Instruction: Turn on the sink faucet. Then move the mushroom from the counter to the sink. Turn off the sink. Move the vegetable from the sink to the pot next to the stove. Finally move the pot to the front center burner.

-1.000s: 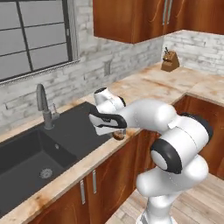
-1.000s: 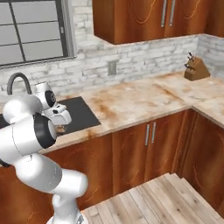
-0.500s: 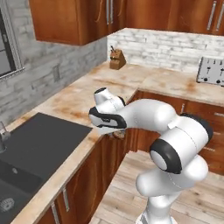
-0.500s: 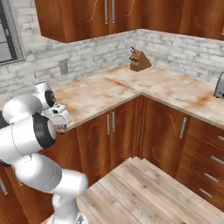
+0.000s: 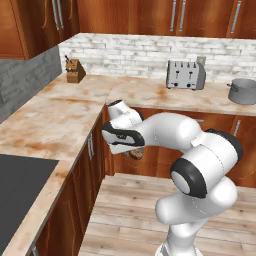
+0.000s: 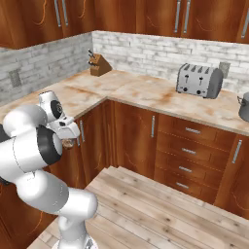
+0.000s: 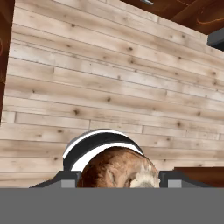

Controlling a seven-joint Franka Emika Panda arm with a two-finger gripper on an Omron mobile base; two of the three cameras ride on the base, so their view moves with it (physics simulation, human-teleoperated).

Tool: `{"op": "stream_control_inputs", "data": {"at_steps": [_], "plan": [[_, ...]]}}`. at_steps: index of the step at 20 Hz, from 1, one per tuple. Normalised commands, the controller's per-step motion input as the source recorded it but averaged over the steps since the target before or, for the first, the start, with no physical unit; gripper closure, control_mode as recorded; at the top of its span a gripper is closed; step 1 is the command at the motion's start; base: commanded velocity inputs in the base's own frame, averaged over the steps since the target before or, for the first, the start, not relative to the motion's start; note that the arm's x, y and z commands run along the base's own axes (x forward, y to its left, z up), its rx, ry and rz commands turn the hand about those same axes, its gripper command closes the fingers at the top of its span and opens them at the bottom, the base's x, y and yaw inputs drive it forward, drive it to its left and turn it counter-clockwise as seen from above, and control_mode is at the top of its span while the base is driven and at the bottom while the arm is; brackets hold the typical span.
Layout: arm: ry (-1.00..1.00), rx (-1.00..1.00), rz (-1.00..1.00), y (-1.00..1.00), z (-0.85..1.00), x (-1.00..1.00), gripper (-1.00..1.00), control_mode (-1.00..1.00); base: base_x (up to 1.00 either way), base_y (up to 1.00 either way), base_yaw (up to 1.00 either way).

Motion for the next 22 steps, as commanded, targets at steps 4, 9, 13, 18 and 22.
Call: {"op": "stream_control_inputs", "data": {"at_steps": [4,9,13,18,22], "plan": [[0.0,0.0,0.0,0.0,0.0,0.0,1.0,1.0,0.3,-0.64,-0.3],[0.0,0.0,0.0,0.0,0.0,0.0,1.0,1.0,0.52,-0.82,-0.11],[0.0,0.0,0.0,0.0,0.0,0.0,1.0,1.0,0.35,-0.98,-0.04],[0.0,0.0,0.0,0.0,0.0,0.0,1.0,1.0,0.25,-0.99,-0.04],[0.0,0.0,0.0,0.0,0.0,0.0,1.0,1.0,0.22,-0.92,-0.05]]}}
